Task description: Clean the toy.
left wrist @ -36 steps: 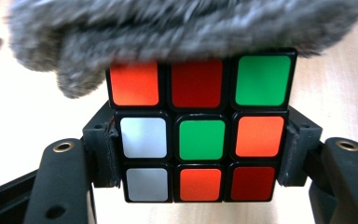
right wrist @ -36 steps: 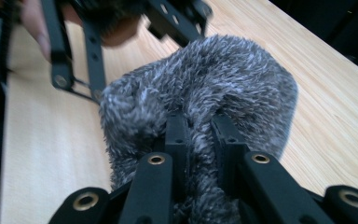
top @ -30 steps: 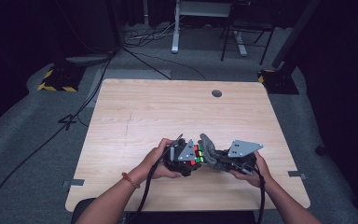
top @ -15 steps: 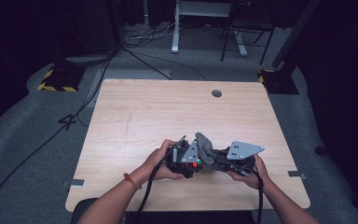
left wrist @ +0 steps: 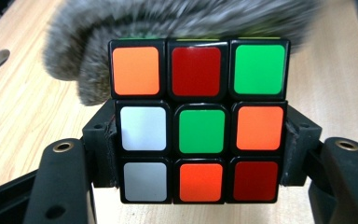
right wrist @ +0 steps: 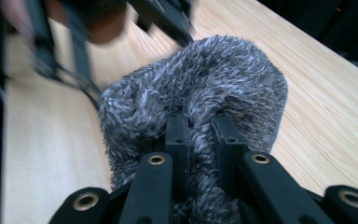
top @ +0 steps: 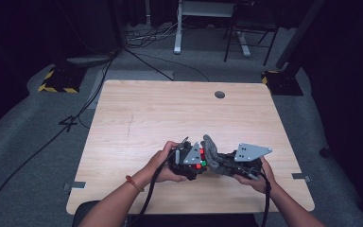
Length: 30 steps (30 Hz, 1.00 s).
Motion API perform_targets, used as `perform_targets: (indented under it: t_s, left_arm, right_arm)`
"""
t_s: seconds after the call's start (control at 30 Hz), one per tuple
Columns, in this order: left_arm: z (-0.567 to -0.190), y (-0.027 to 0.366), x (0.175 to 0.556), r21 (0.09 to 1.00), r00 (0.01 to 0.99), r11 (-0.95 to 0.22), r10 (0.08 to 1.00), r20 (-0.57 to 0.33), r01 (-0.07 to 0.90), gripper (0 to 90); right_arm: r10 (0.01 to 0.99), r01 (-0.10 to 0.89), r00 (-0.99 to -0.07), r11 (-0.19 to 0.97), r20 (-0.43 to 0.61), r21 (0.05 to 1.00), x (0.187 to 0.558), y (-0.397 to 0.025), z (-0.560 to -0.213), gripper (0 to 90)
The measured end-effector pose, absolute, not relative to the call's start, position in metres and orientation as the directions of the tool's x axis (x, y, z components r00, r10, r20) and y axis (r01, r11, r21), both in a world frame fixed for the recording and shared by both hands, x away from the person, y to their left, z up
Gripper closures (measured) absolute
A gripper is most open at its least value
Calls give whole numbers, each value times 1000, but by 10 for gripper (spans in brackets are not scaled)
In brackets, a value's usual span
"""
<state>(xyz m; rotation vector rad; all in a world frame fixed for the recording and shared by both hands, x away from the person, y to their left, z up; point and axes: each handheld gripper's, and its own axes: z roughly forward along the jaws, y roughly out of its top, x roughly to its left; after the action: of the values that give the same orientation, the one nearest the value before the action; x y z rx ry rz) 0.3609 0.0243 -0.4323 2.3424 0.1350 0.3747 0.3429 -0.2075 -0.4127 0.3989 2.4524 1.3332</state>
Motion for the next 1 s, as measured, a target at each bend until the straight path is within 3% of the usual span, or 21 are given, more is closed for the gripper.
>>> perform_targets:
  t_s: [0.37,0.6,1.0]
  left_arm:
    - [-427,31,357,718,942,-696,220,252,-30,335]
    - [-426,27,355,714,941,-698,203,271,-55,335]
    - [-420,32,352,753,947,-654,192,259,-73,333]
  right_arm:
    - [409,88,-899,522,-159,848,348,-204,-411,790]
    - [440,152,-892,515,-108,843,355,-222,-424,787]
    - [430,172,-901,473,-56,864,361,-228,-429,786]
